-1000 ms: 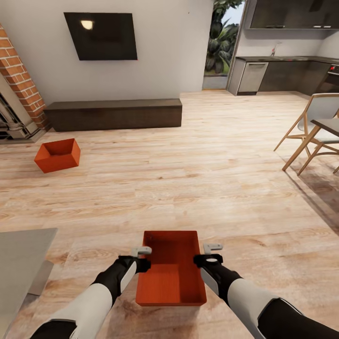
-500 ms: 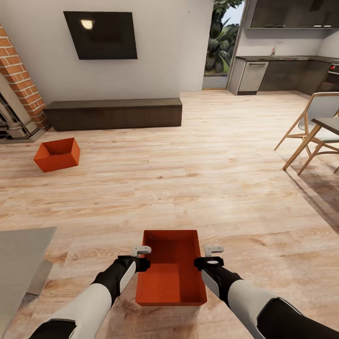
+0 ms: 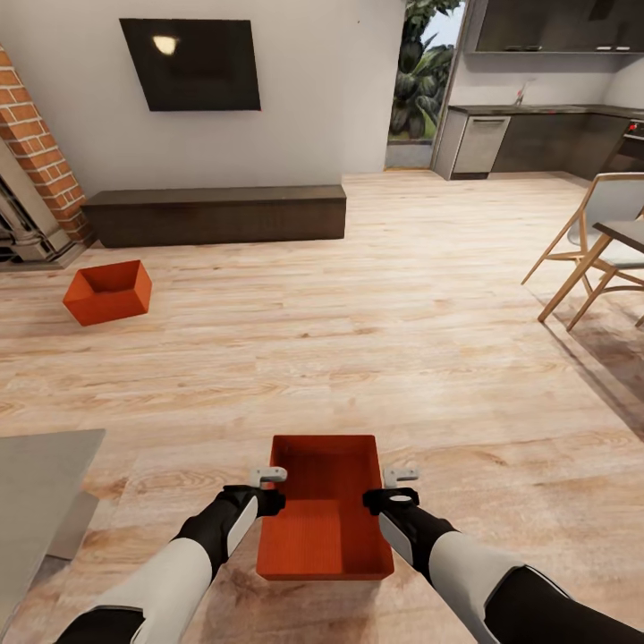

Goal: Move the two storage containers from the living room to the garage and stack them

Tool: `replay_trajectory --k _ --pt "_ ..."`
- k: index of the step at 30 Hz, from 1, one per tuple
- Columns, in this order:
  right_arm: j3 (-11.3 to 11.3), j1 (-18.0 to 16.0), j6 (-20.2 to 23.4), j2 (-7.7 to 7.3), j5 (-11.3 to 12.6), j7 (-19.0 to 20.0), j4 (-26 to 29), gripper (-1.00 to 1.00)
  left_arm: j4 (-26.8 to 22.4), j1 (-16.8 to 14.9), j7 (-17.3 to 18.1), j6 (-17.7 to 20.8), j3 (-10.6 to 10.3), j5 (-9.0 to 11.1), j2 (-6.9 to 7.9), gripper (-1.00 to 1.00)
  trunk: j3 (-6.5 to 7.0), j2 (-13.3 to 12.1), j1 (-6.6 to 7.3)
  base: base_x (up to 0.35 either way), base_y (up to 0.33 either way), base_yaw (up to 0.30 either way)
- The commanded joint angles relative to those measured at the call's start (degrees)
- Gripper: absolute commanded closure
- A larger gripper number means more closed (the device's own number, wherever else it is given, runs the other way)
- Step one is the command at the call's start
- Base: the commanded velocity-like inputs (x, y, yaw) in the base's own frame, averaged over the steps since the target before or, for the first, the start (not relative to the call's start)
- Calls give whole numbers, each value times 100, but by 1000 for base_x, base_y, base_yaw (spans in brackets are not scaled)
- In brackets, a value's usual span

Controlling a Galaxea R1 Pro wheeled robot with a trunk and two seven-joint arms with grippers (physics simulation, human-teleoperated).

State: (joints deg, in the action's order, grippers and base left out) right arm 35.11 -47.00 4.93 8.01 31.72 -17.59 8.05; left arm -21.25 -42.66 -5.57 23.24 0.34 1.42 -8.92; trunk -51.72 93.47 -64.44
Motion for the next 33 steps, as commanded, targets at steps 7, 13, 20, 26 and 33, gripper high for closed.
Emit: replay_trajectory --k 7,13,20,26,33 --pt "49 -2 35 -3 43 -34 13 -100 -32 -4 -18 31 10 16 4 -100 -112 244 -132 0 0 0" --pt "55 -2 34 -2 45 -34 13 -100 -45 -5 -14 31 10 8 33 -100 -130 284 -154 0 0 0" --pt "51 -2 34 -2 45 -34 13 -100 -46 -4 3 31 10 8 80 -100 -256 565 -308 0 0 0" --pt "54 -2 34 21 45 -28 13 -100 -53 -5 3 30 16 13 155 -100 -364 806 -439 0 0 0" --pt "50 -2 34 67 45 15 13 -100 -79 -5 4 31 17 8 202 -100 -471 1046 -571 0 0 0"
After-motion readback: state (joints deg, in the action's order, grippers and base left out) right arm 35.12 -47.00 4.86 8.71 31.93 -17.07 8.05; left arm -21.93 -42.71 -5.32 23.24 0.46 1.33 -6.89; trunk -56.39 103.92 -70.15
